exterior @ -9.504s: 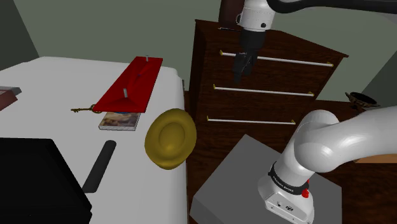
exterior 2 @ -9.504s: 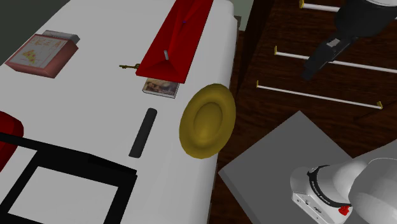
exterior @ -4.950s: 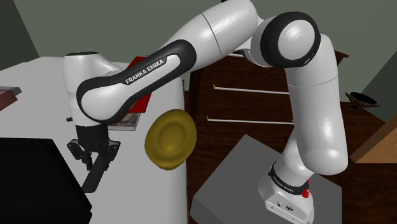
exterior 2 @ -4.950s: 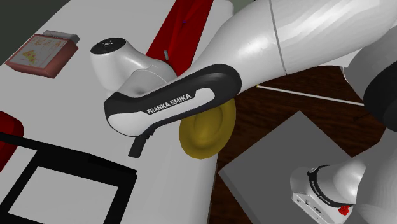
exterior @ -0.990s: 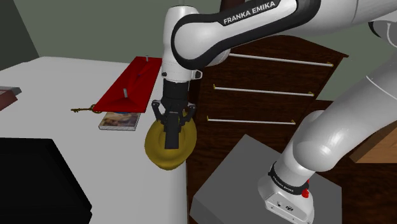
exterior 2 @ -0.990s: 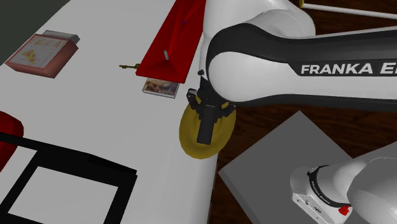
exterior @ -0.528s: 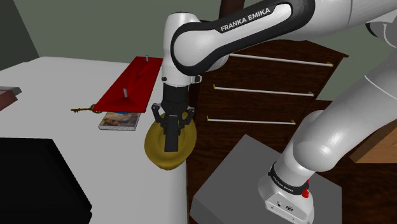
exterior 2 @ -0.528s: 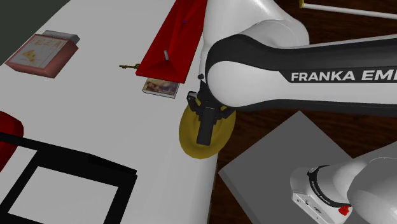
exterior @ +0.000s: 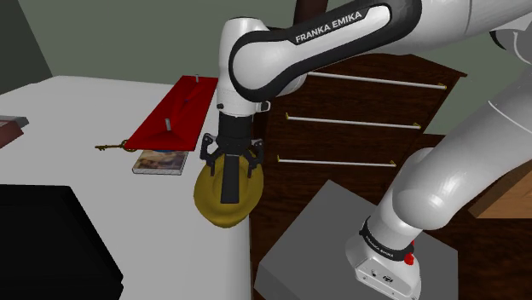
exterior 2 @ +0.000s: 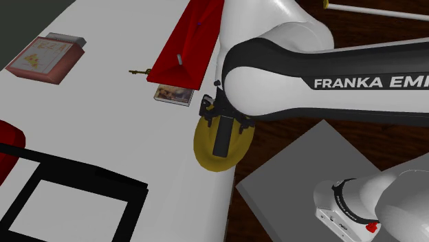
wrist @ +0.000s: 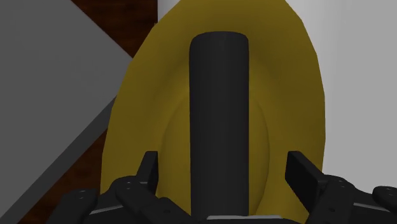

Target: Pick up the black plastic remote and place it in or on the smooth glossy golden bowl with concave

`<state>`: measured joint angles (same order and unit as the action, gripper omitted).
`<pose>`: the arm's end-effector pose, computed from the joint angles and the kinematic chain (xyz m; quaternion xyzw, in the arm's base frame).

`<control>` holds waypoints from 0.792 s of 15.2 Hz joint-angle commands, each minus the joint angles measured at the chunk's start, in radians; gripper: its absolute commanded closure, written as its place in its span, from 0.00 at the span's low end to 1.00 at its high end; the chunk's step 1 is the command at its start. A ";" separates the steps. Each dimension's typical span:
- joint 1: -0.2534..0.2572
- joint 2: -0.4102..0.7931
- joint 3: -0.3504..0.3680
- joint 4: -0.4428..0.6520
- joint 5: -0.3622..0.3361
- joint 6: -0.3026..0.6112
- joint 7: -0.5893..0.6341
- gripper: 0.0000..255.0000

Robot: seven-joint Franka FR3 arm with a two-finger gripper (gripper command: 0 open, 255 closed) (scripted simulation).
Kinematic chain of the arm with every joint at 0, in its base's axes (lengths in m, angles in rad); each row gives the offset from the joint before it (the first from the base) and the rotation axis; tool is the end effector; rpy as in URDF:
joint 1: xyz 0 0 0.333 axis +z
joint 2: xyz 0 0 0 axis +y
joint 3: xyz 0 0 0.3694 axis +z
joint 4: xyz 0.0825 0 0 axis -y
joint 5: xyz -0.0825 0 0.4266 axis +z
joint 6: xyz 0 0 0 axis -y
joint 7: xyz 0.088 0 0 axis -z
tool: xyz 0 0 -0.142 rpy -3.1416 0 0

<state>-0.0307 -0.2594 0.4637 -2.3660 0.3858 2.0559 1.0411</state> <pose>0.4219 0.2325 0.4066 -0.9114 0.3955 0.0970 0.0600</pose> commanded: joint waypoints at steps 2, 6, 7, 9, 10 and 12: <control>-0.004 -0.012 -0.008 0.022 -0.004 -0.035 0.000 0.00; -0.014 -0.039 -0.032 0.090 -0.017 -0.133 0.002 0.00; -0.014 -0.040 -0.032 0.090 -0.017 -0.133 0.002 0.00; -0.014 -0.039 -0.032 0.090 -0.017 -0.133 0.002 0.00; -0.014 -0.039 -0.032 0.090 -0.017 -0.133 0.002 0.00; -0.014 -0.039 -0.032 0.090 -0.017 -0.133 0.002 0.00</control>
<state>-0.0449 -0.2988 0.4316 -2.2761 0.3690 1.9233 1.0427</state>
